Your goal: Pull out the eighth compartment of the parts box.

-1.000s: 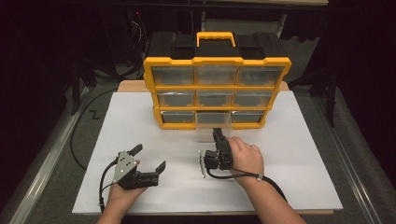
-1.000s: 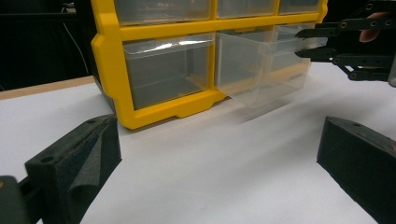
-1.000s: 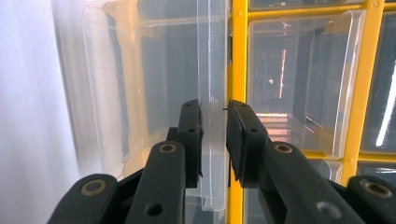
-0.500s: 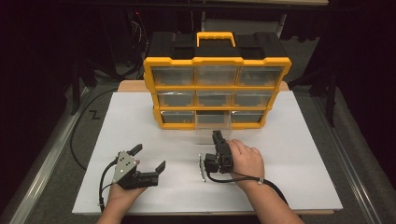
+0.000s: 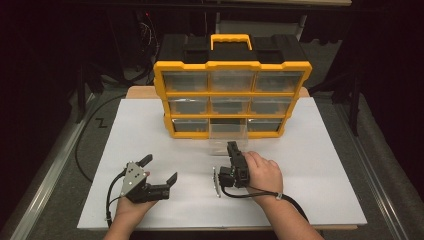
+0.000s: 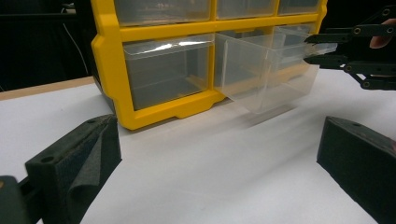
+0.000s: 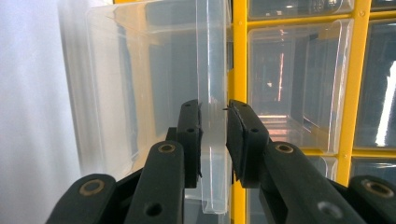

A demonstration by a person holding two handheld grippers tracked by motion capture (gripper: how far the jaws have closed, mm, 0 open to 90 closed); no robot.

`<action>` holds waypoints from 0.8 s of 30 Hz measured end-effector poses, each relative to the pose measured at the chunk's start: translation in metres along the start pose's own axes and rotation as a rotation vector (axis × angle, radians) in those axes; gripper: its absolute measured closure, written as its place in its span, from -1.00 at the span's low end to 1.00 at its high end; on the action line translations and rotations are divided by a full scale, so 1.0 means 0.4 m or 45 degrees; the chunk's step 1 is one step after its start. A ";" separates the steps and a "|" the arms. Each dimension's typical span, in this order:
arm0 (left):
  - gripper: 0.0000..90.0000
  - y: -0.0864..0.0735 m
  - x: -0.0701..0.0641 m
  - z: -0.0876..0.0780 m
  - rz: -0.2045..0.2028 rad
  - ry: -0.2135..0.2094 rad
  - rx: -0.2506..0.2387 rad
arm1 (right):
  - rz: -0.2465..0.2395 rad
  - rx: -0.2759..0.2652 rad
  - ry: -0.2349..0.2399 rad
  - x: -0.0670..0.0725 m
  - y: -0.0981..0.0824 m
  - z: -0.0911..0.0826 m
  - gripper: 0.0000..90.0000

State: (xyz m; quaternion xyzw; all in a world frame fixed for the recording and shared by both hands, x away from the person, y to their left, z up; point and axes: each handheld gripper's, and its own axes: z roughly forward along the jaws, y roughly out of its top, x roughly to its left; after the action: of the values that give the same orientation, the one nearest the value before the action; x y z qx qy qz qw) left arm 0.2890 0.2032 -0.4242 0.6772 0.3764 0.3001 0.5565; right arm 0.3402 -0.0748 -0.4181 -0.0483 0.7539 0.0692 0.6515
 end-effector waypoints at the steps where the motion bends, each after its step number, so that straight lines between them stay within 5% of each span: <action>1: -0.99 0.000 0.000 0.000 -0.002 0.000 -0.002 | -0.002 0.003 0.001 0.001 0.000 -0.001 0.72; 6: -0.99 0.000 0.000 0.000 -0.001 0.000 -0.003 | 0.012 0.003 -0.002 0.004 0.000 -0.001 0.71; 16: -0.99 -0.001 0.000 0.000 0.003 -0.002 0.003 | 0.036 -0.022 0.029 -0.017 -0.005 -0.022 0.35; 24: -0.99 -0.001 -0.001 -0.002 0.003 -0.001 0.000 | 0.028 -0.035 0.053 -0.001 -0.040 -0.057 0.17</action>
State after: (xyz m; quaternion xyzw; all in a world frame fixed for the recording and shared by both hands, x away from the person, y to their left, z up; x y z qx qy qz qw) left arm 0.2881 0.2032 -0.4243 0.6777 0.3754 0.3006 0.5562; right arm 0.3208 -0.0942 -0.4152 -0.0504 0.7667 0.0858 0.6343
